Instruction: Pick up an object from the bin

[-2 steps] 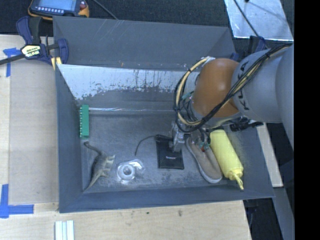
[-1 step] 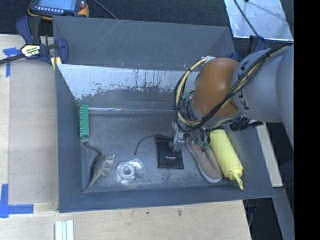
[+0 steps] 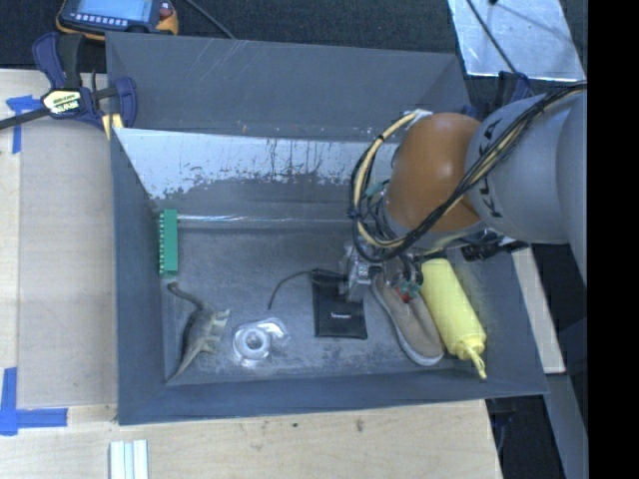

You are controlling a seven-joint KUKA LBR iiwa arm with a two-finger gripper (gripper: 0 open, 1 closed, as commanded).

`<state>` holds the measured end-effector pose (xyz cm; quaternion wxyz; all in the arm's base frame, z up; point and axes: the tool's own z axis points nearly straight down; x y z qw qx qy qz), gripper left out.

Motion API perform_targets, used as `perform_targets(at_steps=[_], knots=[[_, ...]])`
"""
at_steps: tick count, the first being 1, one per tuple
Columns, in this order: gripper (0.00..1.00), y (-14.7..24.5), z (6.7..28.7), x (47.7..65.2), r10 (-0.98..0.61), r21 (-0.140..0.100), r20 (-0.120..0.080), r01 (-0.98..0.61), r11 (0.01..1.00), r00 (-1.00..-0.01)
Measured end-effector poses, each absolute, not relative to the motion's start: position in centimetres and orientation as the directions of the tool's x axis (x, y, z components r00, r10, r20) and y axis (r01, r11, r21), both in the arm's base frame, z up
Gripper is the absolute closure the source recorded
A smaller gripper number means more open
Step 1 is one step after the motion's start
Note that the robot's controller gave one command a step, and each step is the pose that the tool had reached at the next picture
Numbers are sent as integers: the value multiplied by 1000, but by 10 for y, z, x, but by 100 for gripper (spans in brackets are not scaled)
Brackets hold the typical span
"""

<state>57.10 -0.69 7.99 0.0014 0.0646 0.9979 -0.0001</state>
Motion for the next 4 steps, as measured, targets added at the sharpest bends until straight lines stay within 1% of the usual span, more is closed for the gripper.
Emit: perform_targets(at_steps=[1, 2, 3, 4], knots=[[100, -7, 92, 570, 129, 0, 2, 129, 992, -992], [100, -7, 112, 570, 129, 0, 2, 129, 992, -992], [100, -7, 127, 572, 129, 0, -4, 129, 992, -992], [100, -7, 143, 570, 129, 0, 2, 129, 992, -992]])
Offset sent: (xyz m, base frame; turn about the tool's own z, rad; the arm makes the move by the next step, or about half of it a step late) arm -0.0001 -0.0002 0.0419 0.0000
